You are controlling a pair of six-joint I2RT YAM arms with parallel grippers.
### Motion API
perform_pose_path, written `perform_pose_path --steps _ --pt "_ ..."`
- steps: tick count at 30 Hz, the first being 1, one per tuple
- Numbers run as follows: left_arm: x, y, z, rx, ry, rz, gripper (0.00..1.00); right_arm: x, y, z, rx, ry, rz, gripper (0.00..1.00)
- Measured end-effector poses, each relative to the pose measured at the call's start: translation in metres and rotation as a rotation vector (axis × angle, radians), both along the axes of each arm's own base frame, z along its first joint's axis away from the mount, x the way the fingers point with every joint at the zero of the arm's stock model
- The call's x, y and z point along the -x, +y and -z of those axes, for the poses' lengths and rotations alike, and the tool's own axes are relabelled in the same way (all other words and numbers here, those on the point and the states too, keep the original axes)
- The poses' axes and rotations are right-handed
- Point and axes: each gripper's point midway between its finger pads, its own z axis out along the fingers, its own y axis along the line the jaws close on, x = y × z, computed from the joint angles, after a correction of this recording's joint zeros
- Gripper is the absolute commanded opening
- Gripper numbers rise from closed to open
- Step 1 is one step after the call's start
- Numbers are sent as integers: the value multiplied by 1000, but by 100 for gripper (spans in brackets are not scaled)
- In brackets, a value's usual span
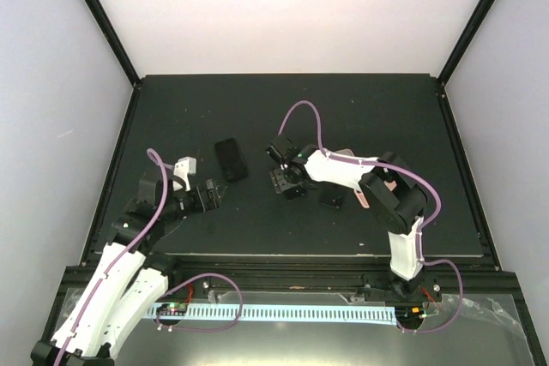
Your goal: Put the phone into the phone case
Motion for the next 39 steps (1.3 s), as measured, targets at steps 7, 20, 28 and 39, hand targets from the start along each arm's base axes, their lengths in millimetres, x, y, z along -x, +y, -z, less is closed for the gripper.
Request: perform_pose_path --steps 7,20,28,39 --pt "-5 0 2 -2 6 -10 99 -3 -2 11 36 -3 -9 79" --pt "-37 8 38 -94 100 -89 97 -7 -3 13 41 -30 -13 82" --pt "-74 15 42 -156 125 -159 94 -10 -1 14 24 -43 -11 79" --pt "-126 22 63 -229 165 -245 70 -4 -11 14 13 -62 -7 74"
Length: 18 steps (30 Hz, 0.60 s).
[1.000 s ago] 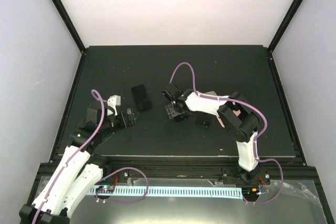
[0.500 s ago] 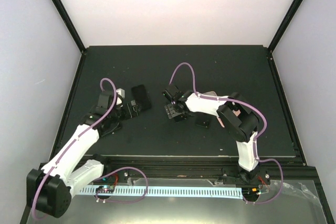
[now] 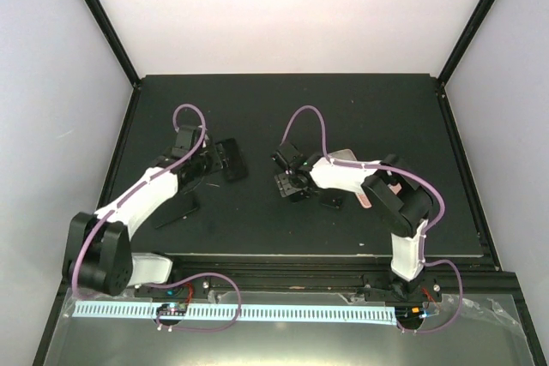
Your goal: Put the phone into the phone case
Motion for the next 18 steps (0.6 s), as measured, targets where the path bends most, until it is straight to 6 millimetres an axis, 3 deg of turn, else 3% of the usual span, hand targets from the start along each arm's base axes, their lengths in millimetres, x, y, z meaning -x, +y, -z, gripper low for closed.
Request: perform_pose_path --steps 13,18 --pt "-48 7 65 -107 132 -47 47 33 -31 0 -2 36 40 72" --pt "-57 8 78 -122 157 -47 38 39 -35 0 -6 40 45 71"
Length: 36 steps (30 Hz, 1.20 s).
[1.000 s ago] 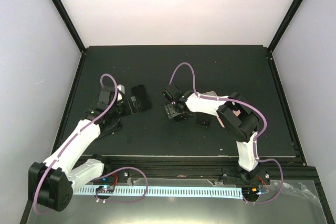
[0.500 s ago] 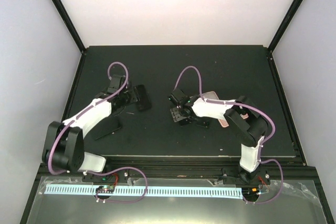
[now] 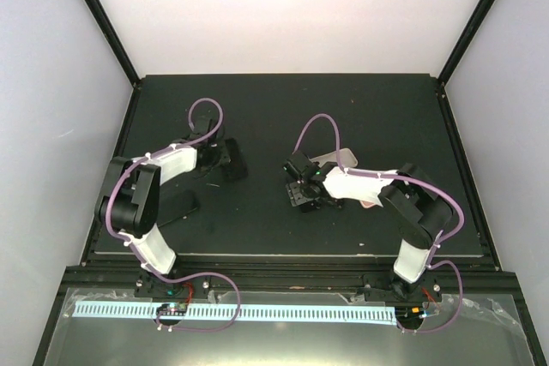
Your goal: Put the phone into the phone case
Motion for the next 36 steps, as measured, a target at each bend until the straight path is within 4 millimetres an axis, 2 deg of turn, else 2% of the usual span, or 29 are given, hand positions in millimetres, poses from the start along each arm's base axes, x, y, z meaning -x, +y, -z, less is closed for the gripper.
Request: perform_pose_path --steps 3,9,14,17,22,27,30,36 --pt "-3 1 4 -11 6 0 33 2 -1 0 -2 3 2 71" --pt "-6 1 20 -32 41 5 35 2 -1 0 -7 4 10 71" --pt "-7 2 20 -36 36 5 34 2 -1 0 -9 4 15 70" --pt "-7 2 20 -38 40 5 27 2 -1 0 -10 4 15 70" --pt "-8 1 22 -34 43 5 10 2 -1 0 -11 4 17 70" --pt "-7 -4 22 -9 48 20 5 3 -2 0 -13 2 18 69" --pt "2 -6 21 9 52 32 4 5 -4 -1 -15 3 21 69" --pt "41 -22 14 48 64 98 3 11 -10 -1 -25 9 35 67"
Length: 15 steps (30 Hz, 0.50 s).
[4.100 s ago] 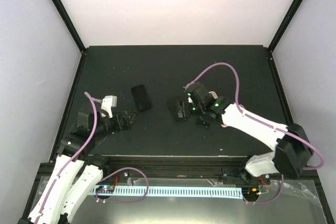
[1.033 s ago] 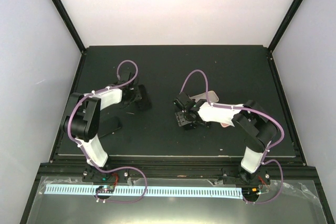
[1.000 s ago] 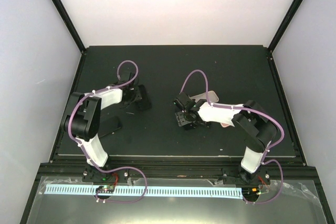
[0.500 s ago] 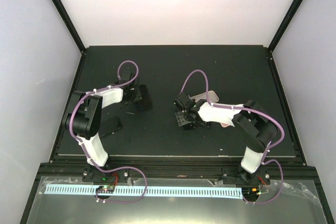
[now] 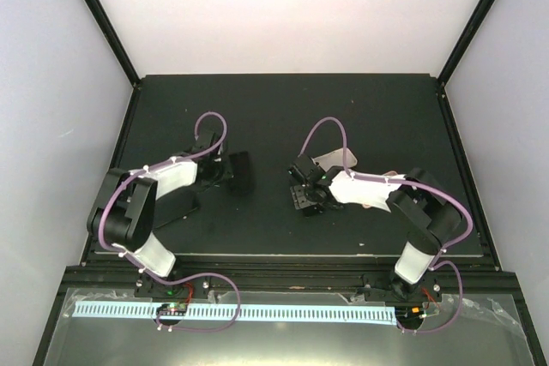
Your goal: Put the phone into the phone case
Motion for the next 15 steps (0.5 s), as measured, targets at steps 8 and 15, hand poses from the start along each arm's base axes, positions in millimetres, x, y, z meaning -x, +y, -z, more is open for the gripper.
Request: perform_pose_path --steps 8,15 --pt "64 -26 10 32 49 87 4 18 -4 -2 -87 7 41 66" --pt "79 -38 11 78 18 78 16 46 10 -5 -149 34 19 66"
